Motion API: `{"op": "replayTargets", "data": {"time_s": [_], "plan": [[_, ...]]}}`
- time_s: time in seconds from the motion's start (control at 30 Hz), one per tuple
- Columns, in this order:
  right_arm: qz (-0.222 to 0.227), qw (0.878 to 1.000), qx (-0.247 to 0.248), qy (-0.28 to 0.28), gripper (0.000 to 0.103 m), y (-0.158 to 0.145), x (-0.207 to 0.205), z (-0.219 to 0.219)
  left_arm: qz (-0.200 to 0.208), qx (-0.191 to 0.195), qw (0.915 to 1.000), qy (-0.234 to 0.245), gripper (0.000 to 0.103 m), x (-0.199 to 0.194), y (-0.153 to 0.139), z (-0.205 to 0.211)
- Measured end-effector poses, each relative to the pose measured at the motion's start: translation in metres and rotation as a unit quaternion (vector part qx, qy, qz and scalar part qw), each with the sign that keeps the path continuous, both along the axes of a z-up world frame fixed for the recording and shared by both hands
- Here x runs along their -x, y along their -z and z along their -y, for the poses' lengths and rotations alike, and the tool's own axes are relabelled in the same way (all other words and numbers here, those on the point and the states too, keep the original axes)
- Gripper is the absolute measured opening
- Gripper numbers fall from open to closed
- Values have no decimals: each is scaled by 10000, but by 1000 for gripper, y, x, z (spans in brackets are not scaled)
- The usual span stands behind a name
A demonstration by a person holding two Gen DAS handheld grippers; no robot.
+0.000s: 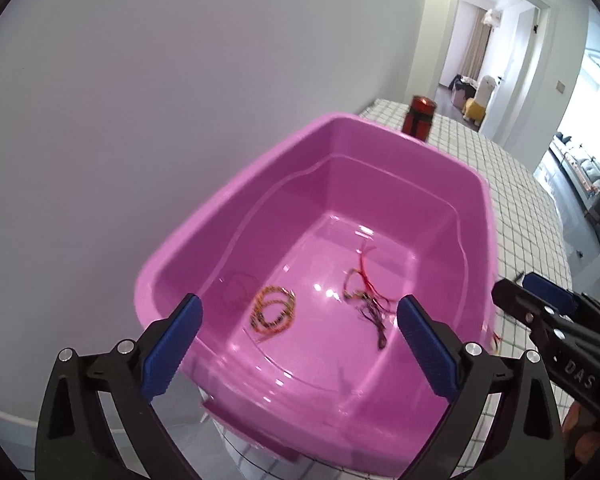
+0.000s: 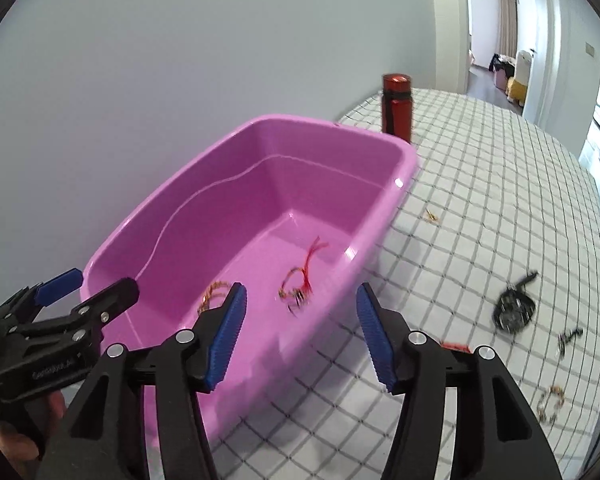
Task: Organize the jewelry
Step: 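Move both tools back toward the red-string charm bracelet and beaded bracelet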
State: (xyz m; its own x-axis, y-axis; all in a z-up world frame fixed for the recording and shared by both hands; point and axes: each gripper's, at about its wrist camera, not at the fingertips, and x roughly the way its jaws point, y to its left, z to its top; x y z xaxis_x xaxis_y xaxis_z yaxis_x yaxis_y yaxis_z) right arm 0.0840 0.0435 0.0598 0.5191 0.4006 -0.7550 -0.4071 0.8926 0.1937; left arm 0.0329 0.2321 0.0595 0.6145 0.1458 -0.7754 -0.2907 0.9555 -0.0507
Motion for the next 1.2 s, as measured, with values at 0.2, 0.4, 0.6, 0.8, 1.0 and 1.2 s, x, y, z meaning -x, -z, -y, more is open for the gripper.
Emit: {"op": "replayTargets", "data": {"time_s": [0.2, 0.4, 0.6, 0.8, 1.0, 1.2], "plan": [[-70, 9998, -50, 192, 58, 11, 42, 58, -105, 27, 9998, 174, 96, 18, 6, 42], [-81, 9989, 35, 461, 58, 31, 84, 134, 109, -93, 9975, 689, 97, 40, 2, 107], [-196, 9965, 65, 815, 58, 50, 112, 204, 98, -45, 9928, 1196, 97, 59, 15, 175], [-225, 9930, -7, 1162, 58, 65, 129, 267, -139, -133, 9903, 1379, 97, 66, 37, 227], [-291, 9887, -7, 1471, 58, 80, 127, 296, -304, -325, 9874, 1519, 97, 54, 54, 255], [-238, 9814, 32, 1905, 58, 97, 109, 304, -330, -362, 9840, 1716, 97, 20, 77, 260]]}}
